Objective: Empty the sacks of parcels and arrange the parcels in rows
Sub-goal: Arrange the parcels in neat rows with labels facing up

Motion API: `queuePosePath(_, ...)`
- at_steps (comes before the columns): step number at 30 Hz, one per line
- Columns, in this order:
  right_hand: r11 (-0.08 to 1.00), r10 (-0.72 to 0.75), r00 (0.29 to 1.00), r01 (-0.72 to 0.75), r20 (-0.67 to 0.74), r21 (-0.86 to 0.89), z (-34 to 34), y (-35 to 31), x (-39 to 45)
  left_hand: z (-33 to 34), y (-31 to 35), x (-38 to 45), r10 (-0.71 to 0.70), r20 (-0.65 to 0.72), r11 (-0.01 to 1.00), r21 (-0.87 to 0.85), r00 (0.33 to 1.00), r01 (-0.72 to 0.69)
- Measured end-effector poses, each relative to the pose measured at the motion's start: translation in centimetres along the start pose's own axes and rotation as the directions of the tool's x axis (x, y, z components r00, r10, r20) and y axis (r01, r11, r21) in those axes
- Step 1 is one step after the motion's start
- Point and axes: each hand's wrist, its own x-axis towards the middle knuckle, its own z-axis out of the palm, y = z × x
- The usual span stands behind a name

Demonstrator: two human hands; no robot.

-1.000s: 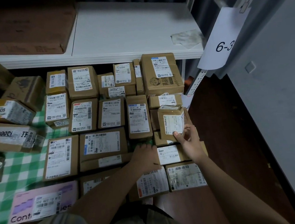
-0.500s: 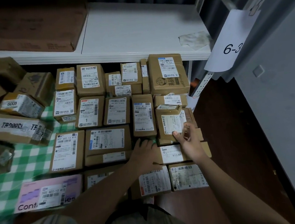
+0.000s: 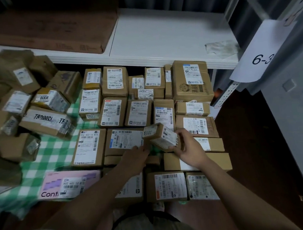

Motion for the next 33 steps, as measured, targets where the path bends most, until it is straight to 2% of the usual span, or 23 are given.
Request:
queuePosePath(4,0.989,-0.042,0.997,0.050,0.063,-0.136,0.0,-0.1,0.8,-0.1,-0.3,-0.1,0.043,0.015,0.999,0.032,0.999,-0.043)
queuePosePath(10,0.947,-0.107,0.986,0.141,0.130,-0.290,-0.5,-0.2,1.3,0.1,-0.7,0.0,0.056,0.048,0.998,-0.016,0.997,-0.055)
queuePosePath(13,0.919,-0.109,0.981,0.161,0.158,-0.361,-0.7,-0.2,1.3,0.2,-1.3,0.3,0.056,0.065,0.992,-0.113,0.996,-0.048)
queuePosePath(17,0.868,-0.081,0.979,0.162,0.188,-0.470,-0.2,-0.4,1.4,0.3,-2.3,0.2,0.004,0.099,0.945,-0.326,0.995,0.029)
queuePosePath(21,0.907,-0.017,0.986,0.085,0.166,-0.411,0.2,-0.5,1.4,0.2,-2.8,0.2,-0.077,0.093,0.845,-0.523,0.993,0.115)
queuePosePath(27,0.917,-0.009,0.990,0.066,0.144,-0.394,0.3,-0.3,1.7,-0.7,-2.8,0.9,-0.147,0.066,0.821,-0.549,0.987,0.158)
queuePosePath(33,0.931,-0.005,0.993,0.048,0.120,-0.362,0.9,-0.5,1.6,-1.0,-2.0,1.5,-0.187,0.063,0.686,-0.706,0.980,0.176)
